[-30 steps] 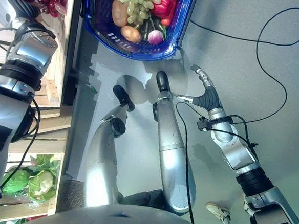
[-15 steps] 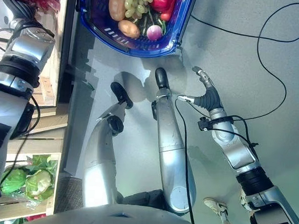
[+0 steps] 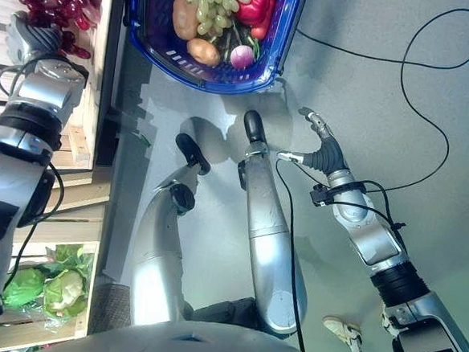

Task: Pick up fruits and vegetables into the basket

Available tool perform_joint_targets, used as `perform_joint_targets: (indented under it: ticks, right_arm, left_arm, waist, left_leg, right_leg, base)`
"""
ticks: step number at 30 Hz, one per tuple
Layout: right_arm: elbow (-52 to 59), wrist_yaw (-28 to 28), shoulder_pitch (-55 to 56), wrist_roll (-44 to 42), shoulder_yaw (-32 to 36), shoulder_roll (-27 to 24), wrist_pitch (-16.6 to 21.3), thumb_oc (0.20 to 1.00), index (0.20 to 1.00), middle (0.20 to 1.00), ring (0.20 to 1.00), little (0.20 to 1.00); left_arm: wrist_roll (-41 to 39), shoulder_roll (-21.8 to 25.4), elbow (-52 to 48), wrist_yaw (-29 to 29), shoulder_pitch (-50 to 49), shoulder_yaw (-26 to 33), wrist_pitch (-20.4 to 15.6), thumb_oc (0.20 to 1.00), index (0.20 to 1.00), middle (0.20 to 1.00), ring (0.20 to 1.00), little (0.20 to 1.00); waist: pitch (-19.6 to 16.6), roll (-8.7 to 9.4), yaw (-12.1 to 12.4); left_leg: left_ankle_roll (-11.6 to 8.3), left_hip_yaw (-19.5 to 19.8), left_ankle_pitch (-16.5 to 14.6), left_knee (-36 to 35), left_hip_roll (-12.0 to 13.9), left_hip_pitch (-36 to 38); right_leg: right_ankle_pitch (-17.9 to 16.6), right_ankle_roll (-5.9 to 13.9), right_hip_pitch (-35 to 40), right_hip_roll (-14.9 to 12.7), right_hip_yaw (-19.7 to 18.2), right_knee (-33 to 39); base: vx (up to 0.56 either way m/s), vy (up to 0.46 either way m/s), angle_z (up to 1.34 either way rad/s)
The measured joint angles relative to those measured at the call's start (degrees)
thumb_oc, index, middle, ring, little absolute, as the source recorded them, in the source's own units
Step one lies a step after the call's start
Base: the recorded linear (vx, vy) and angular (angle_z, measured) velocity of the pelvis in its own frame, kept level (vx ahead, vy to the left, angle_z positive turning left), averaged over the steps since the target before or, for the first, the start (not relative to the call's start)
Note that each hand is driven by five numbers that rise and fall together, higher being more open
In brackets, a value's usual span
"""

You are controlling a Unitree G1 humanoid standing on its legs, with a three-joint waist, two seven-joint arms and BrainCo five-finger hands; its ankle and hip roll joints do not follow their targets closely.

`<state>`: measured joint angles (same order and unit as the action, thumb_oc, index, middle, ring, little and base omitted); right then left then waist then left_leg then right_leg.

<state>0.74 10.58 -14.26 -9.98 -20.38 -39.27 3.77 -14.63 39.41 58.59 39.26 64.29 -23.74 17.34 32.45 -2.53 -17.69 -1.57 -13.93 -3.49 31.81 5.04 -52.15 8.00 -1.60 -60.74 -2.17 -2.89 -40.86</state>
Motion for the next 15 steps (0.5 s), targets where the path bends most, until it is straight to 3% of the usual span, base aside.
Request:
perform_joint_targets:
  ticks: [6,15]
  right_arm:
    - [0.5,-1.3,0.6,1.0,1.2,0.0,-0.1,1.0,1.0,1.0,1.0,1.0]
    - [2.1,-3.7,5.9,3.4,4.0,0.0,-0.1,1.0,1.0,1.0,1.0,1.0]
  left_arm:
    - [-3.0,0.0,-3.6,-4.6,-4.9,3.5,-3.9,0.2,0.2,0.2,0.2,0.2]
    - [-11.2,0.0,-10.8,-18.0,-16.6,6.7,-11.7,0.2,0.2,0.2,0.2,0.2]
  waist:
    - [0.0,0.04,0.3]
    - [0.0,0.03,1.9]
  left_leg:
    - [-0.03,0.0,0.0,-0.5,0.0,3.1]
    - [-0.25,-0.2,0.4,-3.7,-0.5,10.7]
  right_leg:
    - [0.1,0.12,3.1,0.0,0.1,0.5]
    - [0.0,0.03,10.4,-0.2,0.3,2.9]
  base:
    - [-0.02,0.053,0.0]
    - [-0.01,0.054,0.0]
